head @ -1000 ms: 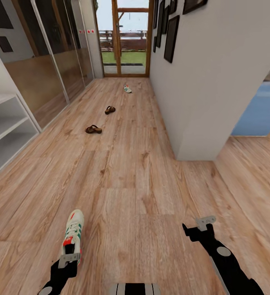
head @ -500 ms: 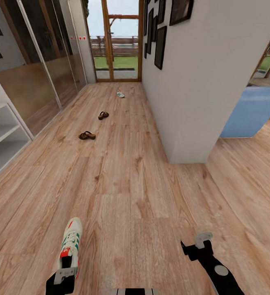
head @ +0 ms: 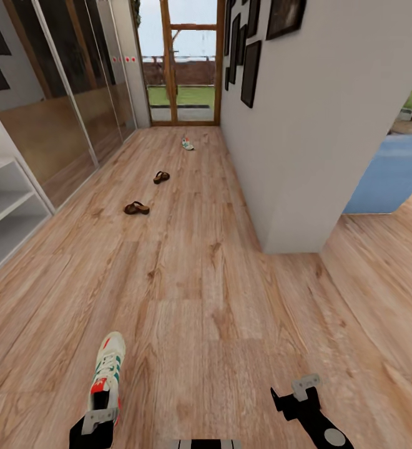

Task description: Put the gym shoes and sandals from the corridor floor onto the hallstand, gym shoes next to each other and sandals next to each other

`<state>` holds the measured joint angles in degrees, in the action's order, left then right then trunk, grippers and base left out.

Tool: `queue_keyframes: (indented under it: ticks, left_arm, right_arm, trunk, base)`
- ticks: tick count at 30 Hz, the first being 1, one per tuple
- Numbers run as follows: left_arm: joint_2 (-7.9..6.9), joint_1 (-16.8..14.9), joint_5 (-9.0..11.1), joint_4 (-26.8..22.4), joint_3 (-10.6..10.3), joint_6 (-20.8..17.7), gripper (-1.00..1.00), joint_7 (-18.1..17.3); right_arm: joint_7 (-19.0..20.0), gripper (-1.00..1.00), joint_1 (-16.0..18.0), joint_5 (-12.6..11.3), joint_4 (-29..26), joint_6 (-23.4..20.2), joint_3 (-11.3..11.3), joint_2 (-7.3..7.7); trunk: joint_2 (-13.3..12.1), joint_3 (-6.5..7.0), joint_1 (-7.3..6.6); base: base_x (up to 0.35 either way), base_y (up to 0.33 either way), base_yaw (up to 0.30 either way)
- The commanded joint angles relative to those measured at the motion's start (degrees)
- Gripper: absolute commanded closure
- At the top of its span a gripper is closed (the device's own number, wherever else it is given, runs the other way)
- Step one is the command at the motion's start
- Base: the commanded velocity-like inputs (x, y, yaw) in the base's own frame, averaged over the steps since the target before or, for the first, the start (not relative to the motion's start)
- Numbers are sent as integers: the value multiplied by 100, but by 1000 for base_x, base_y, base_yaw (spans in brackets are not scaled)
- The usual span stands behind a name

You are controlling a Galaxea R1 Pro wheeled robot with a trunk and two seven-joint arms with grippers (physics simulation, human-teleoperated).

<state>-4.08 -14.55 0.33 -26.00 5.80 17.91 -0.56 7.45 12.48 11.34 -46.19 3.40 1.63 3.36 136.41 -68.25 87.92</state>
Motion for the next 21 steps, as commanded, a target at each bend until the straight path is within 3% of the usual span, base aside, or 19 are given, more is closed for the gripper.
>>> queue_keyframes:
  ticks: [1, 13, 18, 21]
  left_arm:
    - [0, -4, 2, 7, 8, 19, 100, -6]
    - [-1, -4, 2, 27, 8, 10, 100, -6]
    - [3, -4, 2, 42, 11, 5, 100, -6]
    - [3, -4, 2, 56, 9, 0, 100, 2]
  right_arm:
    - [28, -100, 0, 47, 4, 19, 18, -1]
    - [28, -100, 0, 52, 154, 81, 21, -2]
    - [28, -100, 0, 53, 318, 364, 21, 5]
    - [24, -100, 0, 53, 569, 779, 21, 7]
  trunk:
    - [1, 1, 2]
    - [1, 69, 2]
    - [1, 102, 2]
    - [1, 123, 2]
  base:
    - [316, 87, 246]
    - [317, 87, 226]
    - [317, 87, 197]
    - [263, 50, 184]
